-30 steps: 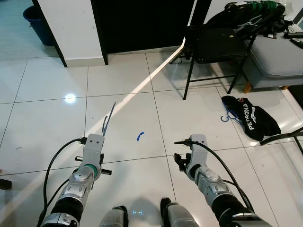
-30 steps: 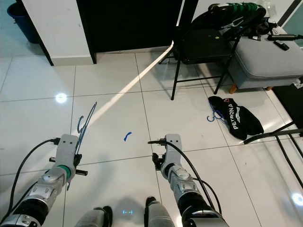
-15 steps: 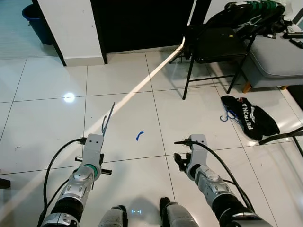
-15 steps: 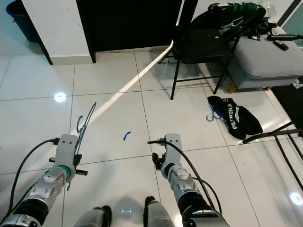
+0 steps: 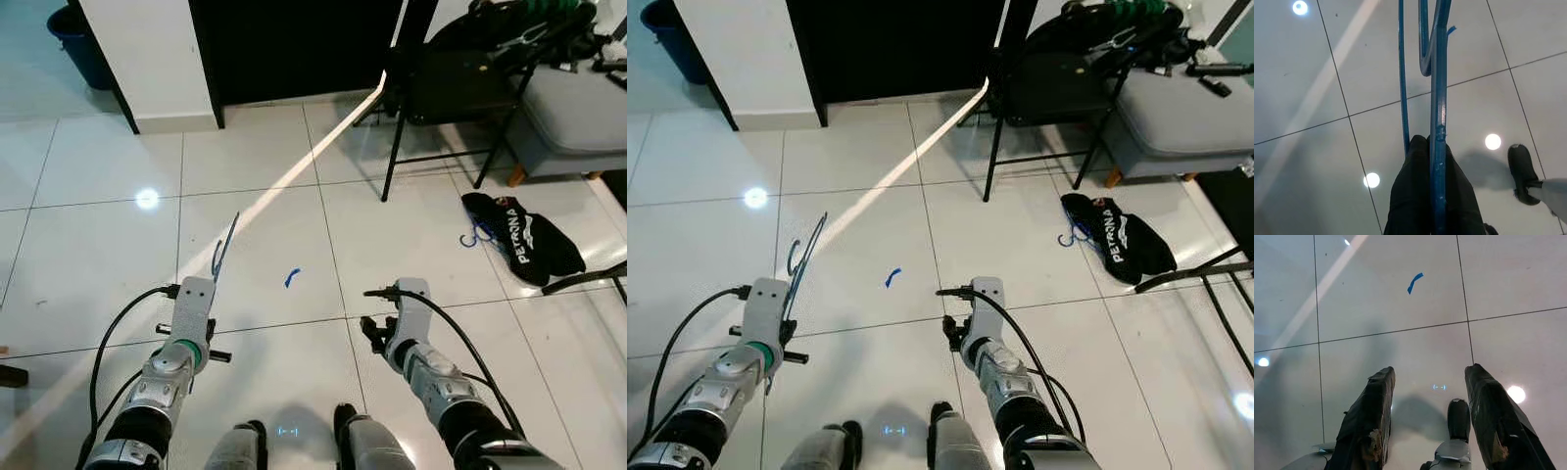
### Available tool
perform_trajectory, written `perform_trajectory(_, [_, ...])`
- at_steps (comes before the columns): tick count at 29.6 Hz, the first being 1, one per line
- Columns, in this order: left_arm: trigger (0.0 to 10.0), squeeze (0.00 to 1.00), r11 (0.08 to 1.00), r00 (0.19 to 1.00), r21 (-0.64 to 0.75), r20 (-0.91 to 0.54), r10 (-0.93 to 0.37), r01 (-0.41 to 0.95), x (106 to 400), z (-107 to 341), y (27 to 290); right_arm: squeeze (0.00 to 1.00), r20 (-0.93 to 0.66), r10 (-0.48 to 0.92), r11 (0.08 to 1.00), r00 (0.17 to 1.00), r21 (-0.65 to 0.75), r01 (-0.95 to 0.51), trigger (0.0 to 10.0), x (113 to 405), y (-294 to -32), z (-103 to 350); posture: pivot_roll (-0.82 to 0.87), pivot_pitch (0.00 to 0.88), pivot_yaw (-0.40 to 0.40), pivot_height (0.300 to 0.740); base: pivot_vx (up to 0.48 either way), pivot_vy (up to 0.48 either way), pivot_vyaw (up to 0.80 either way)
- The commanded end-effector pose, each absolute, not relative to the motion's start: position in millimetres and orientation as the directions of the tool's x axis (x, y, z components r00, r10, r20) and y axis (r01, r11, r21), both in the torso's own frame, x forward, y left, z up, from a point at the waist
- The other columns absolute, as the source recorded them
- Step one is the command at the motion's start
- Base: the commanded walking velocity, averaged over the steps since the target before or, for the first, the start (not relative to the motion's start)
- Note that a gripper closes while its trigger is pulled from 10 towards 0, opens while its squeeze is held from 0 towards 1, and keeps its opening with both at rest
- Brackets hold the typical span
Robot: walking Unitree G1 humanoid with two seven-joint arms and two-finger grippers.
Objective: Hang hanger
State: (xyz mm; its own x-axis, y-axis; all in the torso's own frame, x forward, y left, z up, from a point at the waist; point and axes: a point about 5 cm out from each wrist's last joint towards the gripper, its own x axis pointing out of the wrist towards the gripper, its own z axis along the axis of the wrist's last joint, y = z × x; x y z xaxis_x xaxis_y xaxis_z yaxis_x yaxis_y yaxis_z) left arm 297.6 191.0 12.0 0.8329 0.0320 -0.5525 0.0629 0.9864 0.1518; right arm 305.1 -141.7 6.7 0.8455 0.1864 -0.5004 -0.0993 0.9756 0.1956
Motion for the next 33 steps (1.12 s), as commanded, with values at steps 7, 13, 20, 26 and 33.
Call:
perform_trajectory(7, [10.0,0.0,0.975,0.809,0.206,-0.585,0.055,0.082,291.9,5.7,193.0,0.0,-0.521,0.175,0.975,0.835,0.212,-0.071,10.0,300.3,-140.9,1.5,0.05,0.234,0.093,0.74,0.0,0.0,0.0])
perform_trajectory(13, [10.0,0.0,0.981,0.813,0.184,-0.581,0.052,0.069,292.1,6.1,196.1,0.0,-0.515,0.175,0.973,0.839,0.218,-0.068,10.0,300.8,-138.1,2.3,0.03,0.235,0.09,0.74,0.0,0.0,0.0])
perform_trajectory(20, [10.0,0.0,0.983,0.819,0.171,-0.572,0.046,0.064,293.2,7.2,196.0,0.0,-0.515,0.173,0.975,0.839,0.21,-0.072,10.0,301.7,-139.1,2.9,0.01,0.234,0.067,0.74,0.0,0.0,0.0])
perform_trajectory(26, [10.0,0.0,0.983,0.819,0.171,-0.572,0.047,0.064,294.3,6.8,193.8,0.0,-0.519,0.162,0.98,0.839,0.185,-0.075,10.0,302.6,-142.3,3.1,0.02,0.213,0.062,0.74,0.0,0.0,0.0])
perform_trajectory(33, [10.0,0.0,0.984,0.807,0.169,-0.588,0.05,0.062,291.8,2.5,194.7,0.0,-0.523,0.157,0.982,0.838,0.172,-0.076,10.0,301.0,-141.5,1.2,0.02,0.189,0.058,0.74,0.0,0.0,0.0])
